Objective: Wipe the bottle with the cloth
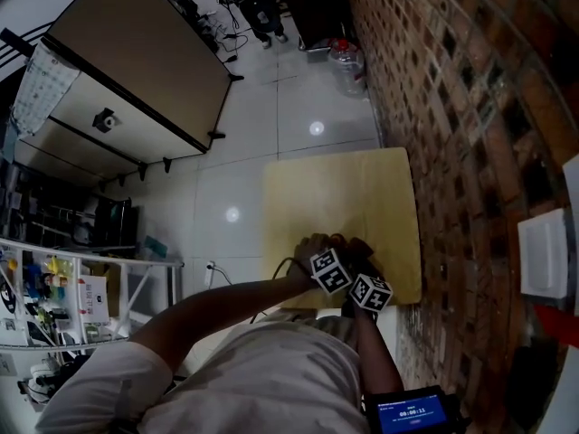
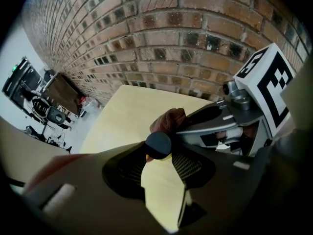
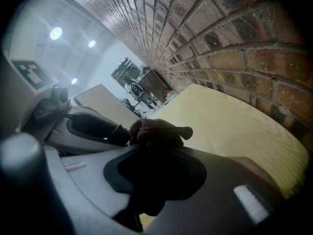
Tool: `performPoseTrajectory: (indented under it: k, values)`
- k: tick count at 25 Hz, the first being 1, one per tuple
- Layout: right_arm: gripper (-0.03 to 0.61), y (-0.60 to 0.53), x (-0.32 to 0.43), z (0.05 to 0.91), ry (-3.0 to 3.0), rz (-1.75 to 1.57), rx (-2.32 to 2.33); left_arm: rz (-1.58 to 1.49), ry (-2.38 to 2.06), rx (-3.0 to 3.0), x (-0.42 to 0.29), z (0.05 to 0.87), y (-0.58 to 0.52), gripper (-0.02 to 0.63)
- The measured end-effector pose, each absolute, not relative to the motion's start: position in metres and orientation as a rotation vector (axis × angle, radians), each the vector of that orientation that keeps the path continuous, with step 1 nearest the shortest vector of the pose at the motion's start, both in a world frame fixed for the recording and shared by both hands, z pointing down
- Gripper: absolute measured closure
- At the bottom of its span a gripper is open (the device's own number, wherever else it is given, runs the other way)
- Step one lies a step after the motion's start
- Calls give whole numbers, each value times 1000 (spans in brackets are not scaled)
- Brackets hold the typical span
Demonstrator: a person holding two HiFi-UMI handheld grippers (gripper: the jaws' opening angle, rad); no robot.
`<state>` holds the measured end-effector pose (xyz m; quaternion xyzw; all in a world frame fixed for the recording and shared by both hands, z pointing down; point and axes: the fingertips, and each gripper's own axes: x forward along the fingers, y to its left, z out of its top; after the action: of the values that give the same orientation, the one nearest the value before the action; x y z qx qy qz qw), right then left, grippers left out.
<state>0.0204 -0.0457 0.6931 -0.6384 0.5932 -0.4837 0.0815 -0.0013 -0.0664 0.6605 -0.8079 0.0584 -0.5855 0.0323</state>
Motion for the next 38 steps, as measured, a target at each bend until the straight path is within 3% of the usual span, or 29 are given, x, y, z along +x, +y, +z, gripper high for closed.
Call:
performPoseTrajectory:
  k: [23, 30, 38]
  values:
    - [495, -15, 19, 833, 1731, -2068, -1866, -1830, 309, -2541, -4, 664, -45, 437]
    - [492, 9, 39, 798, 1588, -1881, -1775, -1845, 470, -2571, -12, 663, -48, 433]
    - [492, 44, 27, 765, 1662, -1787, -1737, -1767, 187, -2365, -16, 667, -47, 421]
